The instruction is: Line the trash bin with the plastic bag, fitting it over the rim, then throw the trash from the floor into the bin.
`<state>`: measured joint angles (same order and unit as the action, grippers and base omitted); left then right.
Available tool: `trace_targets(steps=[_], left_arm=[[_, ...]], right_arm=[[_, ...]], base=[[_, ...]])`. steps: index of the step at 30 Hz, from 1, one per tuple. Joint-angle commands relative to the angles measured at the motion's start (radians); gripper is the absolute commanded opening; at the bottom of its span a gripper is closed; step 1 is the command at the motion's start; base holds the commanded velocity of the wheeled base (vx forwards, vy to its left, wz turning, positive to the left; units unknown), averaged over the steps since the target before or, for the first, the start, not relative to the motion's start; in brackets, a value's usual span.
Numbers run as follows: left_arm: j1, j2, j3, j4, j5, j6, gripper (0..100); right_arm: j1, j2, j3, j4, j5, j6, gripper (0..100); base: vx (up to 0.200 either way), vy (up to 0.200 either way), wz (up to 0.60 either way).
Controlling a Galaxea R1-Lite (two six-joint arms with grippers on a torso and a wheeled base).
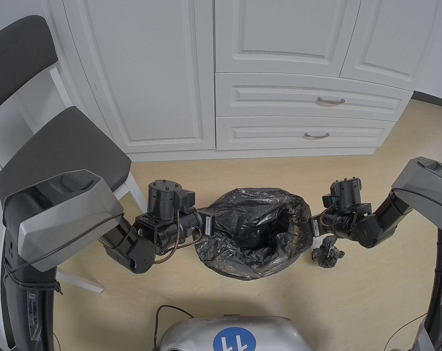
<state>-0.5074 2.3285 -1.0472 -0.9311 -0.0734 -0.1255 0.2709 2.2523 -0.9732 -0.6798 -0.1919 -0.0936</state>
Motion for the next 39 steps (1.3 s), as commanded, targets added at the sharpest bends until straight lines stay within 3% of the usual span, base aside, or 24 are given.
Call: trace_targets(steps=[1, 12, 24, 25, 30, 39], left_arm=[[0.000, 0.025, -0.008, -0.028, 0.050, 0.001, 0], [0.009, 0.127, -0.125, -0.034, 0.110, -0.008, 0], [0.024, 0.184, -0.211, -0.015, 0.113, -0.016, 0], [0.023, 0.181, -0.208, -0.015, 0.113, -0.017, 100], [0.023, 0.150, -0.174, -0.029, 0.110, -0.020, 100], [0.021, -0.008, 0.044, -0.087, 0.067, -0.022, 100]], right_arm=[[0.001, -0.005, -0.022, -0.006, -0.008, 0.009, 100], [0.018, 0.050, -0.073, -0.063, -0.024, 0.060, 100], [0.027, 0.090, -0.094, -0.152, -0.031, 0.066, 100], [0.025, 0.089, -0.093, -0.150, -0.031, 0.066, 100], [0.021, 0.073, -0.084, -0.150, -0.031, 0.064, 100], [0.011, 0.021, -0.052, -0.132, -0.029, 0.061, 100]], base=[[0.000, 0.000, 0.00], [0.000, 0.000, 0.00], [0.000, 0.000, 0.00], [0.000, 0.000, 0.00], [0.000, 0.000, 0.00], [0.000, 0.000, 0.00]])
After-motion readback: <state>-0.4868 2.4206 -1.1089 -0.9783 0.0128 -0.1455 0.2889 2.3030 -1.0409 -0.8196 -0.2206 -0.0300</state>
